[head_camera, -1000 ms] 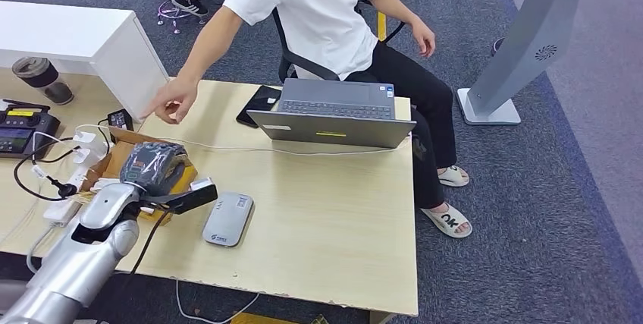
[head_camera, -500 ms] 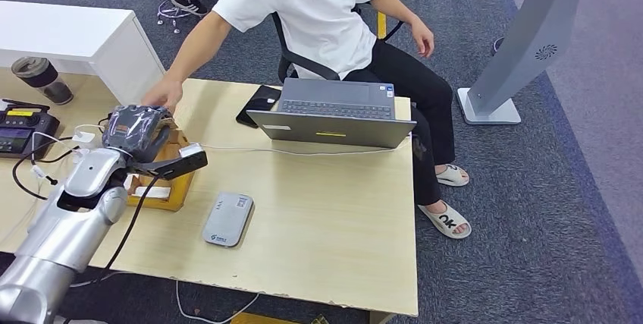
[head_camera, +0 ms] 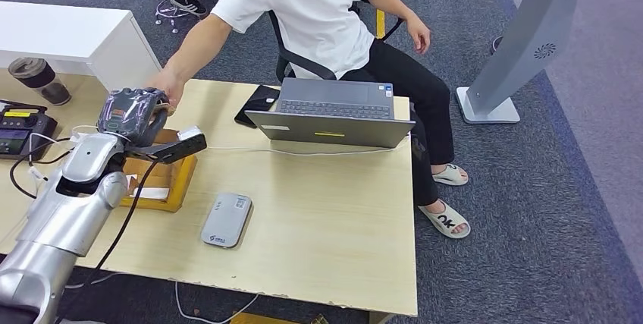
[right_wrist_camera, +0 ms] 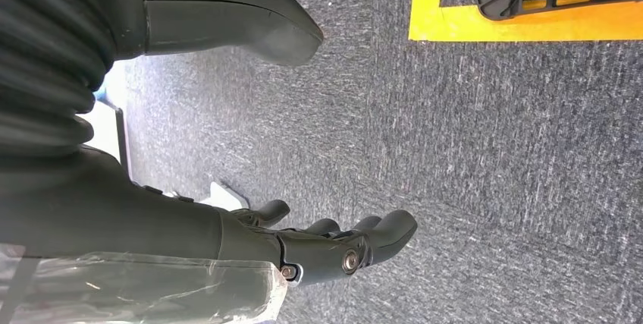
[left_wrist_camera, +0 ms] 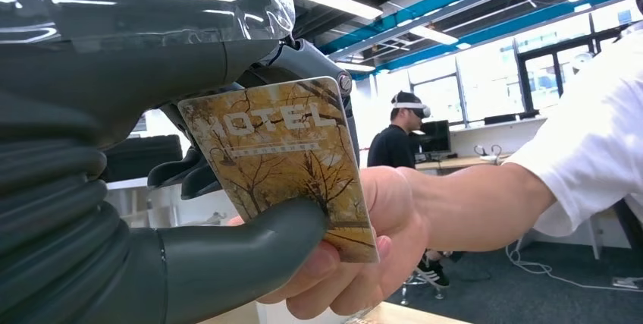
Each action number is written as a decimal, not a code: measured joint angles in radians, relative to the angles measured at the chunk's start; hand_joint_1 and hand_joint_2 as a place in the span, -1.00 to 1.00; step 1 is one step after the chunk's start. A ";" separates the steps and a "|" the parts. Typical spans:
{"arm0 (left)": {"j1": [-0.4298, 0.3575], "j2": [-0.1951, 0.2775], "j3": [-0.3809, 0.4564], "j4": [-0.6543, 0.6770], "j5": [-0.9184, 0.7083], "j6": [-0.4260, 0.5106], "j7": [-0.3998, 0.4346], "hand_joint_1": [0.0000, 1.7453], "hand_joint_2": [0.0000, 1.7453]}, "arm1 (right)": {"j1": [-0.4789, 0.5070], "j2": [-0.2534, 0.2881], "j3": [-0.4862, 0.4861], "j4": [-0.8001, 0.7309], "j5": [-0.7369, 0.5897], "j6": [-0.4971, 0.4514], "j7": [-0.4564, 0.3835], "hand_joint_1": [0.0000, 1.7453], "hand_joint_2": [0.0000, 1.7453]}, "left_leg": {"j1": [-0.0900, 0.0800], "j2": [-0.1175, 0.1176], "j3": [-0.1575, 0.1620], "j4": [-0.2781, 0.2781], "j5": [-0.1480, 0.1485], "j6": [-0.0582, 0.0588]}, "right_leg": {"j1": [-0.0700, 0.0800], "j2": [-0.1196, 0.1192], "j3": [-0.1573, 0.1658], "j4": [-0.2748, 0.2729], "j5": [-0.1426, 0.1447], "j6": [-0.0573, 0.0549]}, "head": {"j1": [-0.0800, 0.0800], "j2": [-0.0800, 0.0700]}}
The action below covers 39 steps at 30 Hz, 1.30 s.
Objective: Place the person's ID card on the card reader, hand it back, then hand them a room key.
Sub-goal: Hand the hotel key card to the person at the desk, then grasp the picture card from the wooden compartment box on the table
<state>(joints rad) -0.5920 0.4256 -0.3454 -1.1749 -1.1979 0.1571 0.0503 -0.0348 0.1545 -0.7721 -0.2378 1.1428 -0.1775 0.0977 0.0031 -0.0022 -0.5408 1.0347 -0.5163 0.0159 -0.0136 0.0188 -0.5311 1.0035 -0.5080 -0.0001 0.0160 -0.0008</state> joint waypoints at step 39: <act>0.050 0.001 0.102 -0.083 0.087 0.034 0.029 -1.00 1.00 | 0.002 -0.005 -0.006 0.001 0.024 -0.005 0.001 -1.00 1.00 | 0.000 0.001 -0.003 0.000 0.000 0.000 | 0.000 0.001 -0.002 0.000 0.000 -0.001 | 0.000 0.000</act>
<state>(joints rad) -0.5423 0.4268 -0.2439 -1.2584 -1.1113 0.1911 0.0793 -0.0327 0.1492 -0.7783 -0.2369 1.1668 -0.1824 0.0988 0.0032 -0.0008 -0.5438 1.0346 -0.5161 0.0156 -0.0136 0.0200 -0.5335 1.0040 -0.5075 -0.0007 0.0160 -0.0008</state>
